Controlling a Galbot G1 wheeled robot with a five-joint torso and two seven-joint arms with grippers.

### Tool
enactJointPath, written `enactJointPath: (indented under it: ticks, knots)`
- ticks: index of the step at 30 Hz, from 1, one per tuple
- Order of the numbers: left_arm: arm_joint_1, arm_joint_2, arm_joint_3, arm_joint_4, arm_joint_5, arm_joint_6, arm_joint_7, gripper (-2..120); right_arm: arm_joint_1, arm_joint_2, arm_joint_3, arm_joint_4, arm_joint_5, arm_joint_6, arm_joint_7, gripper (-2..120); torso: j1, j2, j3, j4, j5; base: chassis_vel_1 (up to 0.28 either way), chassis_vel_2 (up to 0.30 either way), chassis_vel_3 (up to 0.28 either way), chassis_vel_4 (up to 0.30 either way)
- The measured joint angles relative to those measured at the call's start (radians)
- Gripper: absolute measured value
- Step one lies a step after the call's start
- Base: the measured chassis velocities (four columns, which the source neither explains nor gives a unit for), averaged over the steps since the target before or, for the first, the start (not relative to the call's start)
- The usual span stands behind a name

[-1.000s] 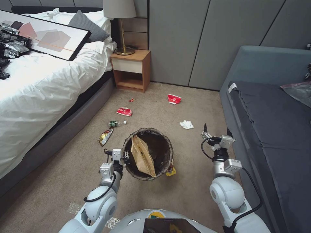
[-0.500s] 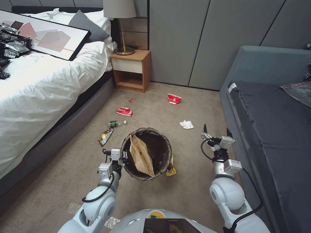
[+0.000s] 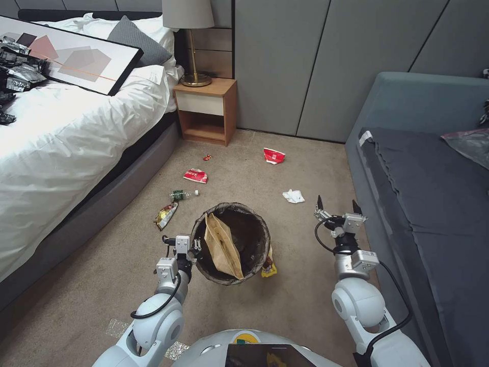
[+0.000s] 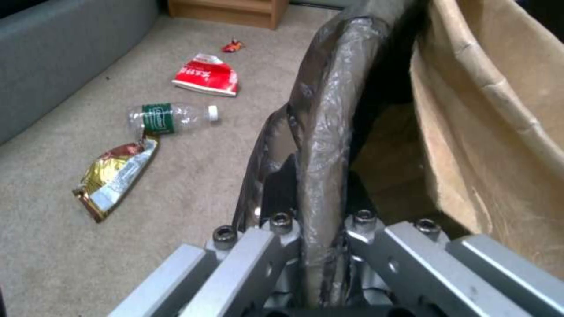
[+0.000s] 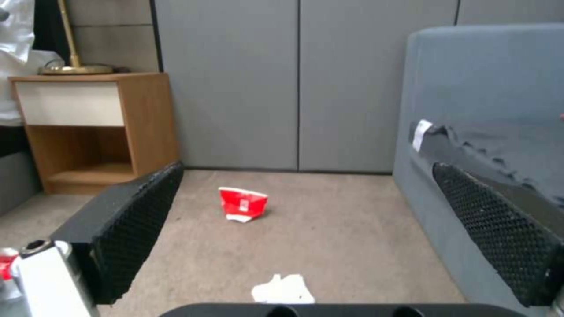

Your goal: Pick up the trash bin, then pick up the garbage from the floor and place it into the trash bin.

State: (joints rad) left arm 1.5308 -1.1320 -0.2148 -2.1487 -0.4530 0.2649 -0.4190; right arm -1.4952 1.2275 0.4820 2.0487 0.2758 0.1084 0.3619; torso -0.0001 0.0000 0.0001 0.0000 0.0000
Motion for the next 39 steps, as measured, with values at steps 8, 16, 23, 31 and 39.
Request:
enactJointPath:
  ticks: [8,16,23,31,39]
  knots:
    - [-0.003,0.000,0.000,0.002,0.000,0.000,0.000,0,0.004,-0.033,-0.009,-0.021,0.027,-0.007,-0.011,100,0.000,0.000,0.000,0.0000,0.0000,0.000,0.000,0.000,0.000]
    - [-0.003,-0.001,-0.001,0.004,0.000,0.000,-0.001,0,0.009,-0.052,-0.016,-0.030,0.047,-0.013,-0.012,100,0.000,0.000,0.000,0.0000,0.0000,0.000,0.000,0.000,0.000]
    - [-0.002,0.000,-0.002,0.004,0.000,0.000,-0.002,0,0.013,-0.049,-0.020,-0.037,0.051,-0.015,-0.012,100,0.000,0.000,0.000,0.0000,0.0000,0.000,0.000,0.000,0.000]
    - [-0.003,-0.001,-0.002,0.008,0.003,0.000,-0.004,0,0.015,-0.038,-0.021,-0.037,0.056,-0.011,-0.011,100,0.000,0.000,0.000,0.0000,0.0000,0.000,0.000,0.000,0.000]
    - [-0.004,-0.003,-0.002,0.009,0.002,0.000,-0.008,0,0.028,-0.065,-0.039,-0.048,0.078,-0.032,-0.026,100,0.000,0.000,0.000,-0.0001,-0.0003,0.000,0.000,0.000,0.000]
